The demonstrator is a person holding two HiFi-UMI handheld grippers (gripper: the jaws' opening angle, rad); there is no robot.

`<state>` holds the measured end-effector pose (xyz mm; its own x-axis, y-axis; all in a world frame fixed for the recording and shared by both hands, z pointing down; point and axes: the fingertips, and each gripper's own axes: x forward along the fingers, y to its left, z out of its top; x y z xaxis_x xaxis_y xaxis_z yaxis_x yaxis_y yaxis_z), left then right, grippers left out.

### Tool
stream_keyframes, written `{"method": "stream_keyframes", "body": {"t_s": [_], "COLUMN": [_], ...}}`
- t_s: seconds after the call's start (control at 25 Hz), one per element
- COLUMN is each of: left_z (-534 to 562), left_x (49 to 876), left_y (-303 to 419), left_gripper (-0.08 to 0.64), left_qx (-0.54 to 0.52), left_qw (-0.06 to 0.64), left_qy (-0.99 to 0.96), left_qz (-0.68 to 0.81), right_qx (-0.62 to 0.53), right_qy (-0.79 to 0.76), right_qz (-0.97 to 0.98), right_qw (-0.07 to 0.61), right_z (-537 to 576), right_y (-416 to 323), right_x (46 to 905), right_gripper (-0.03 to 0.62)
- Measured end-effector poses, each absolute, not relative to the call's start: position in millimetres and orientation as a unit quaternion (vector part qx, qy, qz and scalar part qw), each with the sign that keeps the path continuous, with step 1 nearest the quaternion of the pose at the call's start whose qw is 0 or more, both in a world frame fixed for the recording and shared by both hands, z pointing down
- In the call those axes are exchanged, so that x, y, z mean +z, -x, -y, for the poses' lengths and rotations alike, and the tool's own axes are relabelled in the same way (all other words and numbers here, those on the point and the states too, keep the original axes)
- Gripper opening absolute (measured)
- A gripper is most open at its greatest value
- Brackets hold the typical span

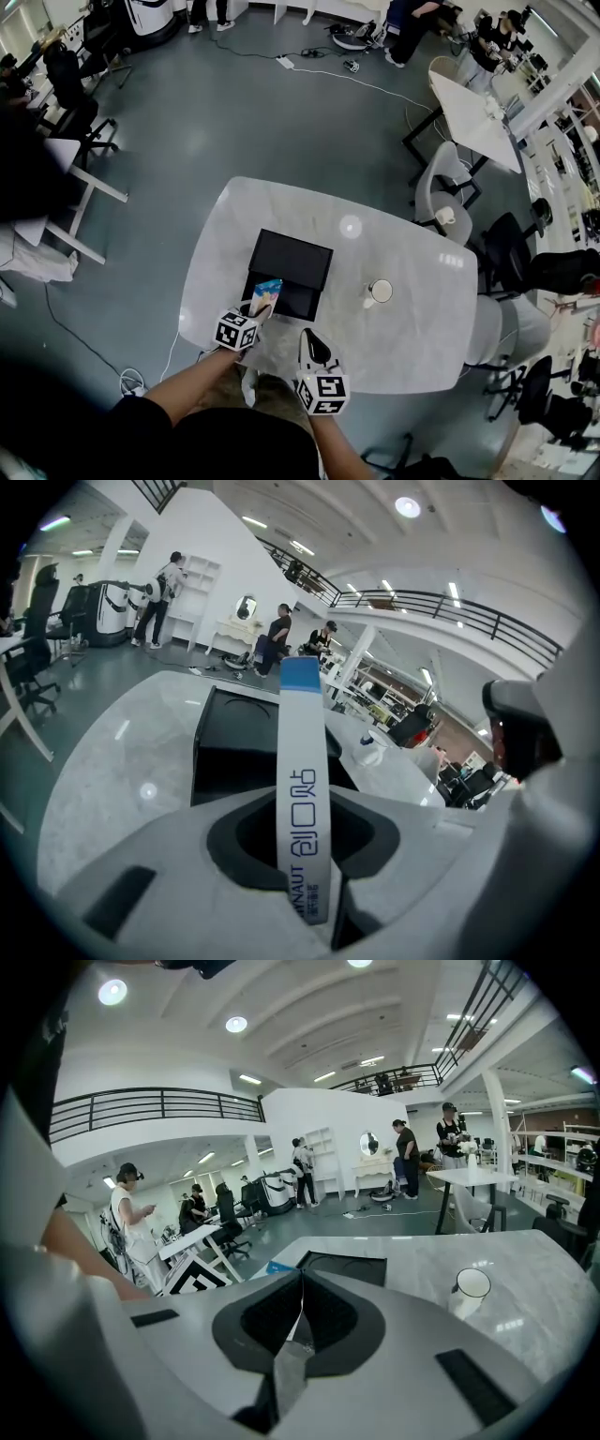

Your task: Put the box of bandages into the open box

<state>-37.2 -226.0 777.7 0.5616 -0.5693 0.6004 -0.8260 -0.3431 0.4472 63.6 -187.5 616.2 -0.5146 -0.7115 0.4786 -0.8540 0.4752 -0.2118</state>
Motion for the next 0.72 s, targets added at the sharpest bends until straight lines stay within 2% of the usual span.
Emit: {"method": "stream_keyframes", "body": {"t_s": [0.72], "left_z": [255.1], "left_x": [805.2], "left_y": [46.7], "left_gripper": [0.089], "left_qx": [0.298], "left_qw": [0.292], "left_qy": [-0.859], "left_qz": [0.298], "right_qx": [0.237], "right_qy": [-0.531], "right_qz": [0.798], "right_qw": [0.161], "right_z": [221.9], "right_y": [-39.2], "right_x": [619.1], "right_gripper": [0.012]}}
